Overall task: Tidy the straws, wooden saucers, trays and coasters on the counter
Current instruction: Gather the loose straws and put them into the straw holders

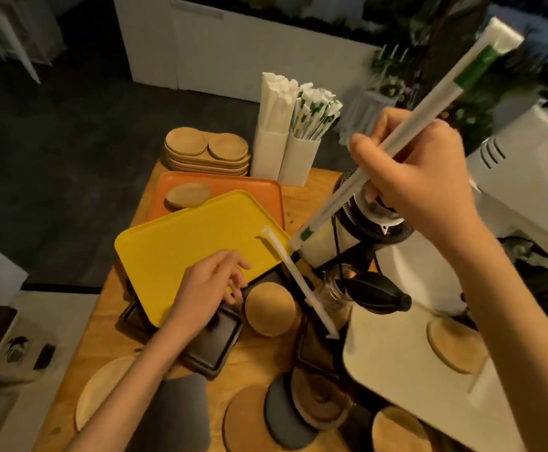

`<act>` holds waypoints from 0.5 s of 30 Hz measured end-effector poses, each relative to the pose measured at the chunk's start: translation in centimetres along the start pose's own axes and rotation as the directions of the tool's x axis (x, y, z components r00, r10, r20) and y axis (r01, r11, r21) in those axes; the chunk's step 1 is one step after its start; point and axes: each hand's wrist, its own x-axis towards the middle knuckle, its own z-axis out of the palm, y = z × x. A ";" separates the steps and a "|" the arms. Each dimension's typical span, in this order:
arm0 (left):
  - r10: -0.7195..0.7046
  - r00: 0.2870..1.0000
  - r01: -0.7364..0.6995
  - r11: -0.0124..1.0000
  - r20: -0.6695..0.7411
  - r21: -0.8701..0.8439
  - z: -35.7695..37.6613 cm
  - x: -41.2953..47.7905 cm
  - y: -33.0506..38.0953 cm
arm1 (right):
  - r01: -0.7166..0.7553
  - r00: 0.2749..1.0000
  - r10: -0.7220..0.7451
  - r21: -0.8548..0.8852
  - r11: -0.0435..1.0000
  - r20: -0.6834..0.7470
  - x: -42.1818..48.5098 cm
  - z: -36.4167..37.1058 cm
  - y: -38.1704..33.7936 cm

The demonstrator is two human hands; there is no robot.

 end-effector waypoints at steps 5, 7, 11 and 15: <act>0.129 0.991 -0.126 0.982 -0.017 0.141 1.8 7.0 3.0 | 0.023 0.999 -0.028 -0.193 0.981 -0.024 2.8 -0.6 1.5; 0.162 0.987 -0.153 0.967 -0.025 0.204 2.8 10.2 4.2 | -0.002 1.000 -0.001 -0.225 0.974 -0.010 3.0 -0.5 2.4; 0.243 0.970 -0.213 0.894 -0.027 0.394 4.9 16.0 5.8 | -0.050 0.999 0.049 -0.189 0.981 -0.013 3.1 -0.5 3.5; 0.297 0.955 -0.257 0.776 0.026 0.577 7.0 21.0 6.4 | -0.110 0.994 0.112 -0.120 0.987 0.013 3.1 -0.7 3.8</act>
